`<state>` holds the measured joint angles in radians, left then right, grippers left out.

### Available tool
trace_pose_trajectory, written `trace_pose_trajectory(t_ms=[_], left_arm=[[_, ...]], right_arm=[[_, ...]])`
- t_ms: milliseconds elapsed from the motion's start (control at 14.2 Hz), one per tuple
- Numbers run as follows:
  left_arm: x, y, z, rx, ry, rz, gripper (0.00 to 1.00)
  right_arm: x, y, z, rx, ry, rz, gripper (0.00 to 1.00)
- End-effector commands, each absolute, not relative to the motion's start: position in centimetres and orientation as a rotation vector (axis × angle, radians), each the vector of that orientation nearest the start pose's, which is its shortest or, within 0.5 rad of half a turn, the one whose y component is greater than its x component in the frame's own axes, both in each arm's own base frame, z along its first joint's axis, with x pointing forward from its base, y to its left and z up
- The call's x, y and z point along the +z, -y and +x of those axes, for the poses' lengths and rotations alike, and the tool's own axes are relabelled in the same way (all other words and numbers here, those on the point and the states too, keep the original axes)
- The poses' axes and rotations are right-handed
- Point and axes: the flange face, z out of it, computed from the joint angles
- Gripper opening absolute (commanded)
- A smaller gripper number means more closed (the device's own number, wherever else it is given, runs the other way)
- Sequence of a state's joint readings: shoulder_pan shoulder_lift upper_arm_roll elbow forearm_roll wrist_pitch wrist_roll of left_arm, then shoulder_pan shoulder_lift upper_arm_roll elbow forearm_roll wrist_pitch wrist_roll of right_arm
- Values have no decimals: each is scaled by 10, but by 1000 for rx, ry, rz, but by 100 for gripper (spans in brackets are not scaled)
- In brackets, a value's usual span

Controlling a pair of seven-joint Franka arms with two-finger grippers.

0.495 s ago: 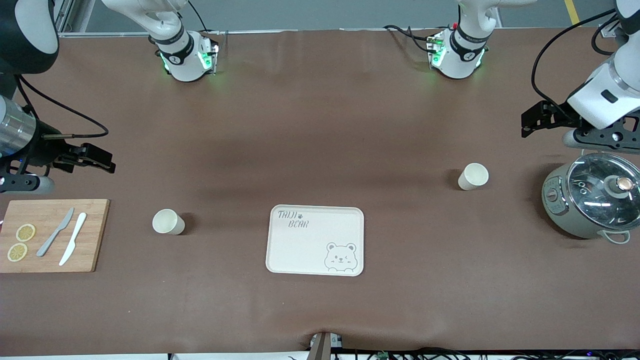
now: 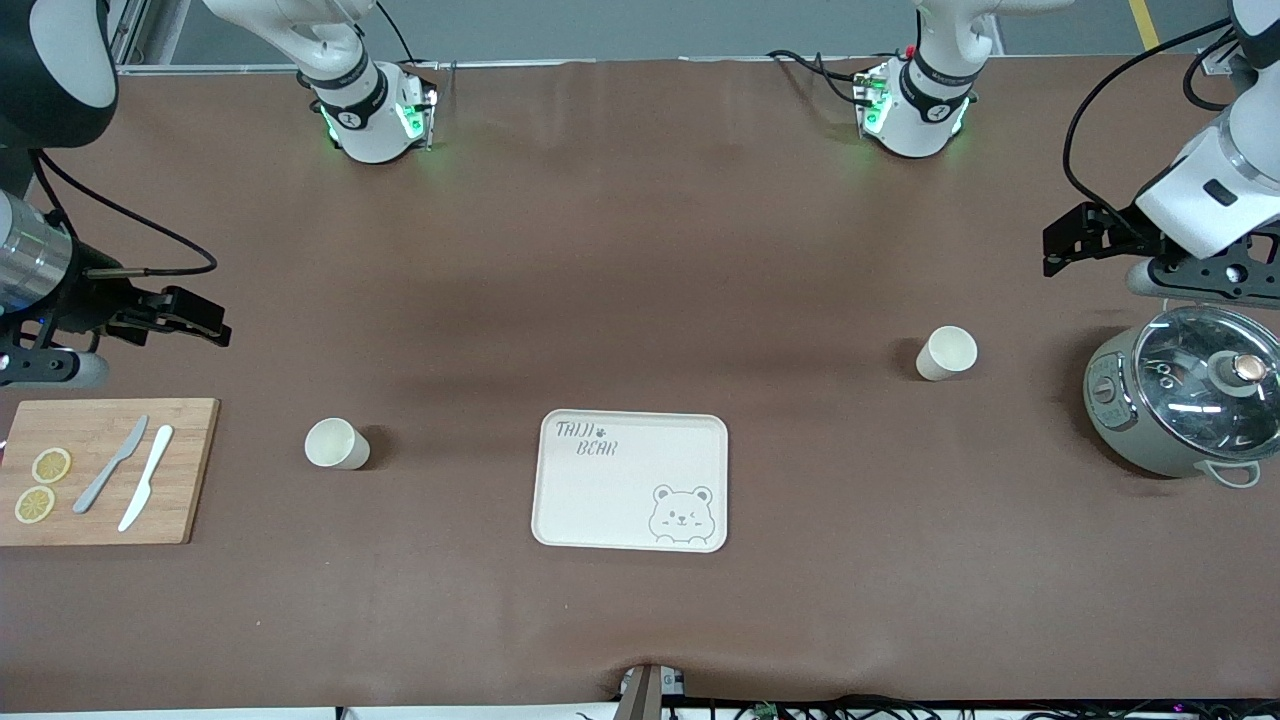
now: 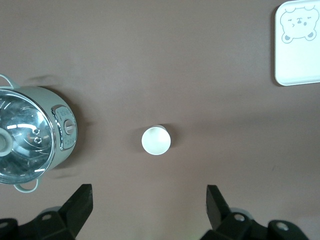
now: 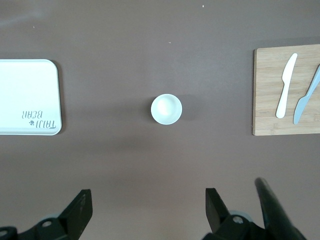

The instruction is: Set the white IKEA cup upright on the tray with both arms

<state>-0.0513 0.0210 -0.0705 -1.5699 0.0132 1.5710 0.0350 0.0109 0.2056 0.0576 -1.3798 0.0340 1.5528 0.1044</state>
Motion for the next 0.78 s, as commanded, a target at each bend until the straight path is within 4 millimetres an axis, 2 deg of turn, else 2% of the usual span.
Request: trace_pose_trajectory(t_ms=[0, 141, 424, 565, 707], left_arm=[[612, 63, 561, 7, -236, -3136, 100], [595, 51, 561, 12, -207, -3139, 100], [560, 54, 561, 15, -243, -3134, 100], [540, 54, 553, -26, -245, -3131, 100], [512, 54, 543, -62, -244, -3129, 100]], right_arm=[[600, -42, 610, 55, -72, -3101, 100], [600, -41, 610, 55, -74, -3101, 100], [600, -42, 610, 53, -72, -3101, 100], [599, -40, 611, 53, -75, -3102, 100], [596, -38, 613, 50, -80, -3102, 100]])
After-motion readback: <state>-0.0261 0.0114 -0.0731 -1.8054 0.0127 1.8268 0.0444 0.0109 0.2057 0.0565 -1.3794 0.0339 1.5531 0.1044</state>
